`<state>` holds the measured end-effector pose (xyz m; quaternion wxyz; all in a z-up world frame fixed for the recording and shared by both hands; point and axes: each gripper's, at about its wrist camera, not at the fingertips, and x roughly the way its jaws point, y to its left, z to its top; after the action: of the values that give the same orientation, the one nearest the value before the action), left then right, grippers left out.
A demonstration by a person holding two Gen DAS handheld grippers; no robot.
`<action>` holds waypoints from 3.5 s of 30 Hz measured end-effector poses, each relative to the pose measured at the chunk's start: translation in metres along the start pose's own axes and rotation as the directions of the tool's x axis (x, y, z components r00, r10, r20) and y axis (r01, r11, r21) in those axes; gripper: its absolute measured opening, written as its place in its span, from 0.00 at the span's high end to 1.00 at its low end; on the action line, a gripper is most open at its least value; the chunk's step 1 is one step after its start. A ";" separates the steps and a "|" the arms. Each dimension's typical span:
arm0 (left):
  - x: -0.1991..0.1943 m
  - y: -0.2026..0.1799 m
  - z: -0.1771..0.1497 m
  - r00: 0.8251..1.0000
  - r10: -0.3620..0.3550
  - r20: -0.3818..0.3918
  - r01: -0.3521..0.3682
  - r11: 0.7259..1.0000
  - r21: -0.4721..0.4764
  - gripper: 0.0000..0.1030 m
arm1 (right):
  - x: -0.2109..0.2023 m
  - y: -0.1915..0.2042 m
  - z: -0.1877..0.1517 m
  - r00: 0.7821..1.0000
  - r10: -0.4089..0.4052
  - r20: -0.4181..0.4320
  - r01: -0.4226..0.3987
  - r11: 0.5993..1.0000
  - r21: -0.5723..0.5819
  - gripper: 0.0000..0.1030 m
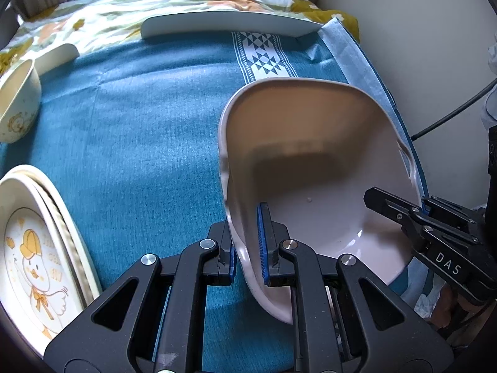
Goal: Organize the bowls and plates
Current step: 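Lower the pink bowl onto the cloth and open both grippers, then reach both grippers to the cream printed bowl and grip its rim, then lift the cream bowl with both grippers and carry it over the pink bowl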
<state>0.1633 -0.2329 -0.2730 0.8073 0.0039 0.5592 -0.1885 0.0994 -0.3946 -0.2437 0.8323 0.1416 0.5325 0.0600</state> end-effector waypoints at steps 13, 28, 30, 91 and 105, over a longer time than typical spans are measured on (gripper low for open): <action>-0.007 -0.004 0.004 1.000 0.003 0.026 -0.003 1.000 0.019 0.34 | -0.008 -0.001 -0.001 0.999 0.013 0.040 -0.012 1.000 -0.028 0.67; -0.157 -0.012 -0.003 0.963 0.061 0.264 -0.060 0.998 -0.010 0.09 | -0.118 0.042 0.006 0.979 0.051 0.197 -0.013 0.981 -0.194 0.33; -0.189 -0.007 -0.008 0.933 0.091 0.347 -0.086 0.996 -0.030 0.00 | -0.135 0.059 0.011 0.965 0.098 0.244 -0.038 0.971 -0.236 0.07; -0.052 0.364 0.096 0.999 0.045 0.002 -0.040 0.906 -0.422 0.91 | 0.176 0.318 0.160 0.956 0.103 -0.274 -0.162 0.965 -0.206 0.87; -0.100 0.327 0.107 0.998 0.046 0.051 -0.027 0.947 -0.320 0.91 | 0.120 0.312 0.159 0.979 0.107 -0.172 -0.138 0.975 -0.176 0.88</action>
<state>0.3301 0.0776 -0.2093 0.8163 -0.1220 0.5588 -0.0807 0.3099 -0.0948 -0.1920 0.7908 0.0902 0.5804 0.1724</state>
